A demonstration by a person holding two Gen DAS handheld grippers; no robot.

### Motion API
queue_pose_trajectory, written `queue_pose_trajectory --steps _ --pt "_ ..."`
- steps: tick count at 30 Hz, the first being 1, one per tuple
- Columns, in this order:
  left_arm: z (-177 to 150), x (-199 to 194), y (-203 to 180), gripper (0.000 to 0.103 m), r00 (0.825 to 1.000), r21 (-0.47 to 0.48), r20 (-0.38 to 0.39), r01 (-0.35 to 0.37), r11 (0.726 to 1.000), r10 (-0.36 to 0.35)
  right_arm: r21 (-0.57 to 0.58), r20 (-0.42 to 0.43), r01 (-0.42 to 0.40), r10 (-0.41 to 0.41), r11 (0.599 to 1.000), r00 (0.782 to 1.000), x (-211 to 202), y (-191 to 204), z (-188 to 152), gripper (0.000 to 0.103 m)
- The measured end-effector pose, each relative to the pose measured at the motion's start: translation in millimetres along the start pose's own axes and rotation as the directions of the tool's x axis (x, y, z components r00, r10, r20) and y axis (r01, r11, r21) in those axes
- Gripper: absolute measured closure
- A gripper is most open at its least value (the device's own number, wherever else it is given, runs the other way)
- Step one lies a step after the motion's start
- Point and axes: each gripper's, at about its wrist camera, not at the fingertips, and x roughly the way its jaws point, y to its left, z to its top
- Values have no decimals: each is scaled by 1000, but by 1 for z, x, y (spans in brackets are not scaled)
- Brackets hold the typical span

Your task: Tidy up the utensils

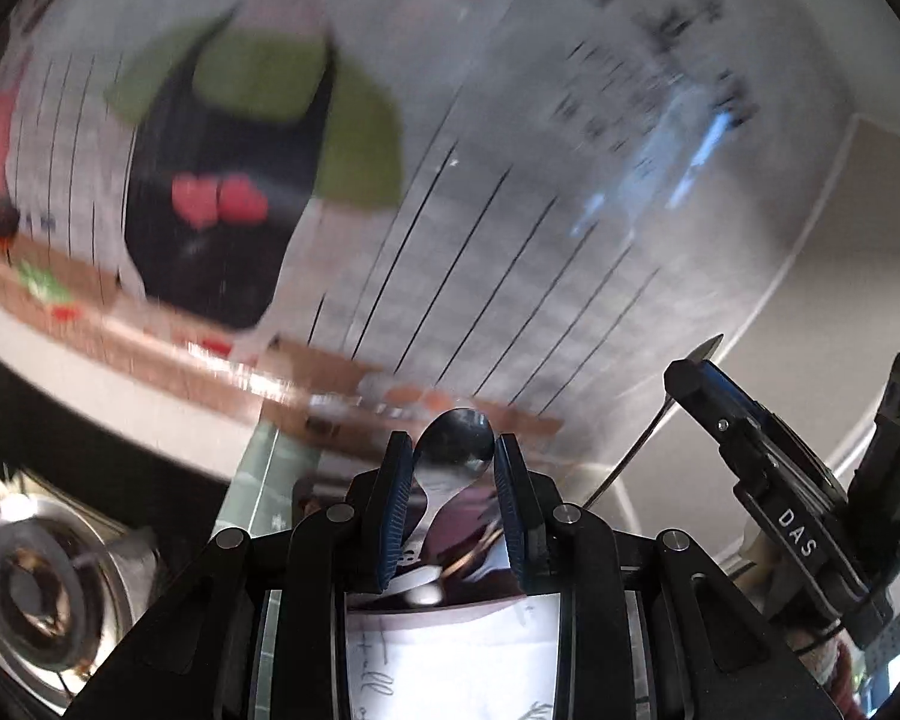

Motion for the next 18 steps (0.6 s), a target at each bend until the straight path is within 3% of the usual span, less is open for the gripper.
queue_pose_trajectory --steps 4,7,8,9,13,18 --pt "-18 33 12 74 996 2 -84 -20 1000 20 -4 -83 -16 16 1000 996 35 4 -33 71" --pt "-25 42 17 64 992 9 -118 -41 999 41 64 -189 -86 97 994 977 54 1 -55 64" --pt "-27 37 15 56 993 12 -110 -42 999 43 91 -206 -96 113 991 972 54 -1 -59 63" --pt "-28 29 14 48 994 17 -98 -46 999 47 101 -207 -90 110 991 972 47 -1 -61 62" --pt "-37 -42 -5 36 995 105 11 -96 990 96 142 -159 -101 123 985 980 -14 1 -63 55" --pt "-75 -128 -27 26 967 231 135 -242 942 215 133 -92 -107 120 985 989 -100 36 -80 49"
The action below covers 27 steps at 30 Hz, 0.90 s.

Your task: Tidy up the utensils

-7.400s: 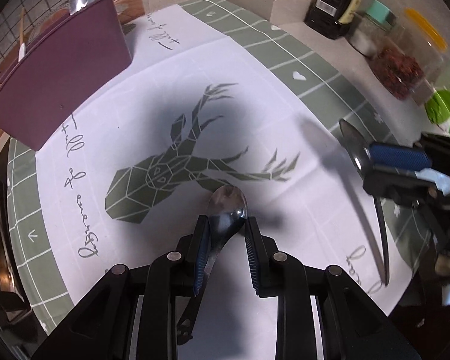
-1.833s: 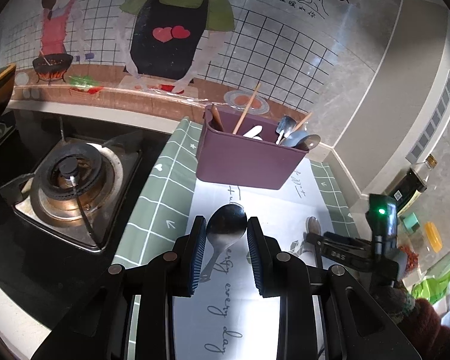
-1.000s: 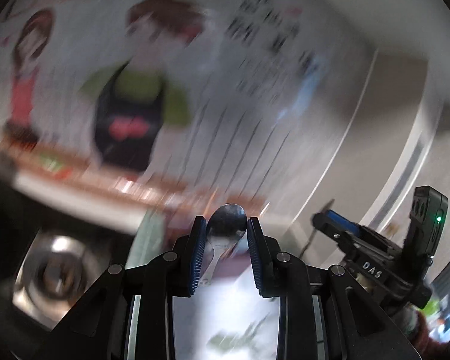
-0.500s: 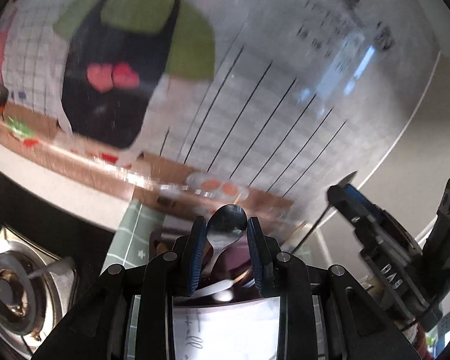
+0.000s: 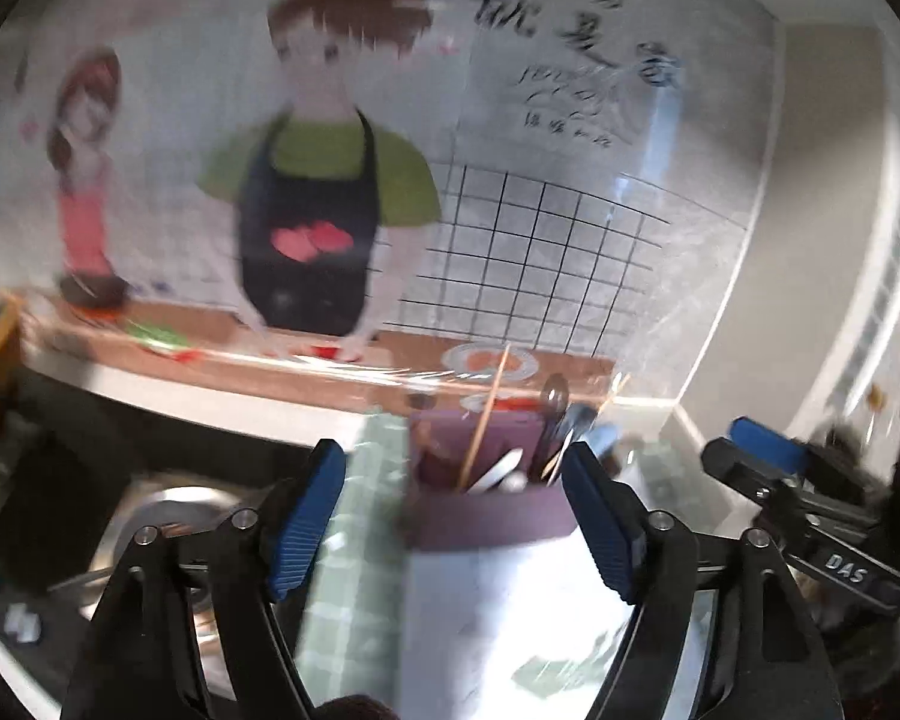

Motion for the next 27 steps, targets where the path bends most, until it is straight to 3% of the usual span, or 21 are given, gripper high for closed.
queue_pose_trajectory --steps 5,8,11,19,27 --pt "-53 -53 -9 26 998 37 8 -68 997 68 41 -74 49 -46 998 996 -38 34 -49 49" --pt "-79 -65 -13 26 996 52 -6 -90 995 90 47 -124 96 -90 994 988 -48 48 -76 49" --pt "-100 -71 -16 26 995 63 -26 -98 993 100 72 -134 94 -84 993 987 -58 55 -92 49" --pt "-126 -81 -24 26 995 79 -60 -76 994 81 71 -114 149 -141 986 984 -82 73 -112 49" --pt "-127 -87 -32 26 996 106 -45 -70 992 75 54 -110 180 -173 982 979 -87 77 -115 49"
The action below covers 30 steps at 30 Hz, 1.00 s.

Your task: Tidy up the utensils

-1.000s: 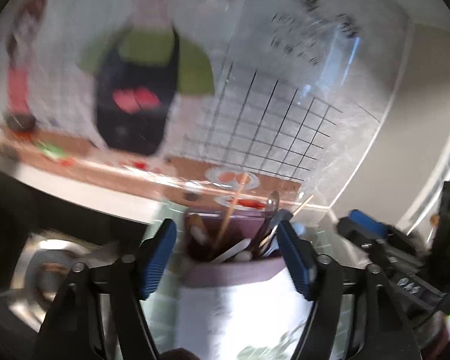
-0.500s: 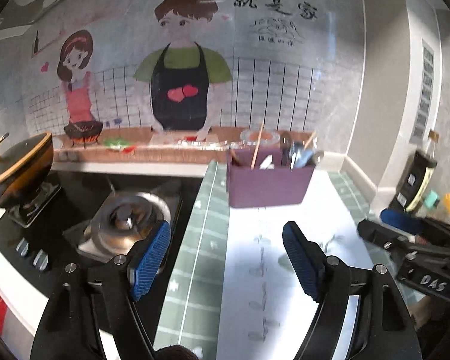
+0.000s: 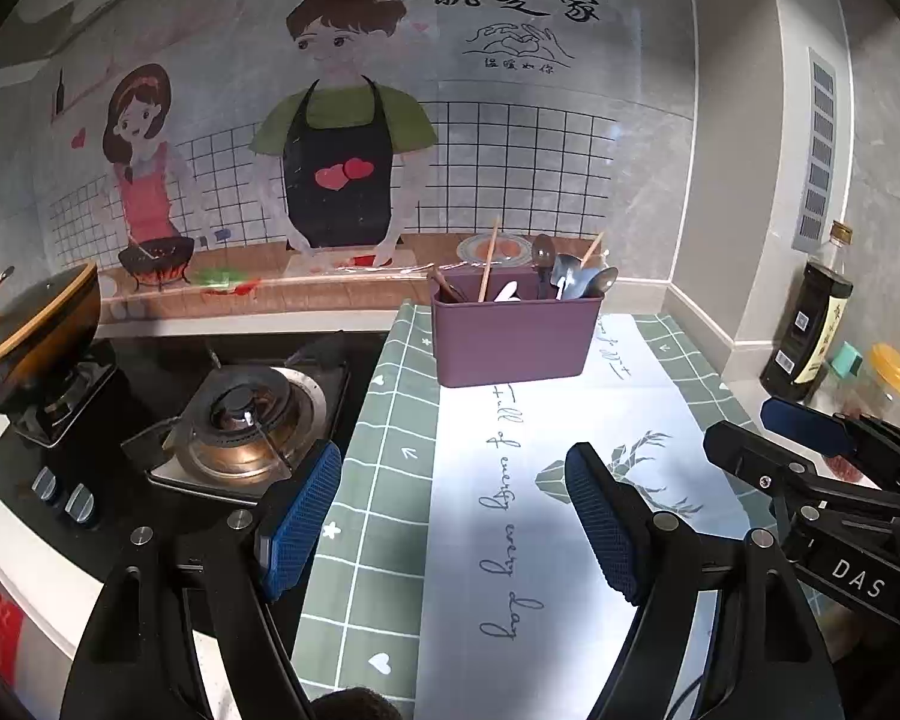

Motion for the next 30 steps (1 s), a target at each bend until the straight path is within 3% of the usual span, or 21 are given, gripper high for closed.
queue_pose_trajectory --steps 30 --pt "-4 -5 -2 27 1000 7 -9 23 1000 -23 4 -7 8 -8 1000 1000 -2 0 -3 49"
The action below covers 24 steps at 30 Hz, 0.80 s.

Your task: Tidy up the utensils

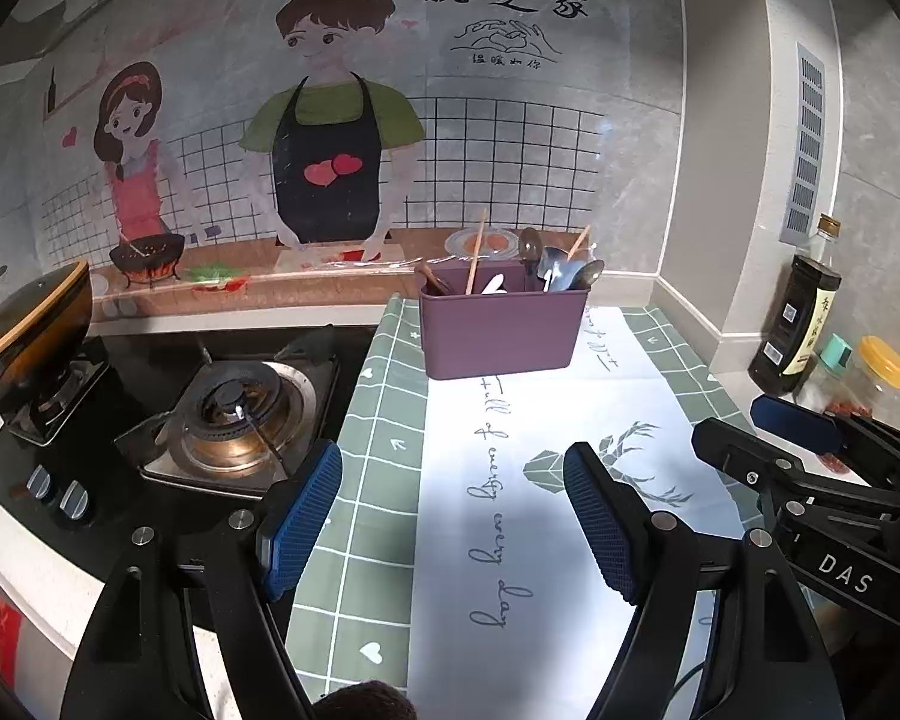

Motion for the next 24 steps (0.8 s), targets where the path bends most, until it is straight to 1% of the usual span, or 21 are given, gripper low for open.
queue_pose_trajectory --steps 24 --pt "0 -1 -2 27 1000 4 3 4 1000 -4 7 2 6 -6 1000 1000 -2 -2 -2 49"
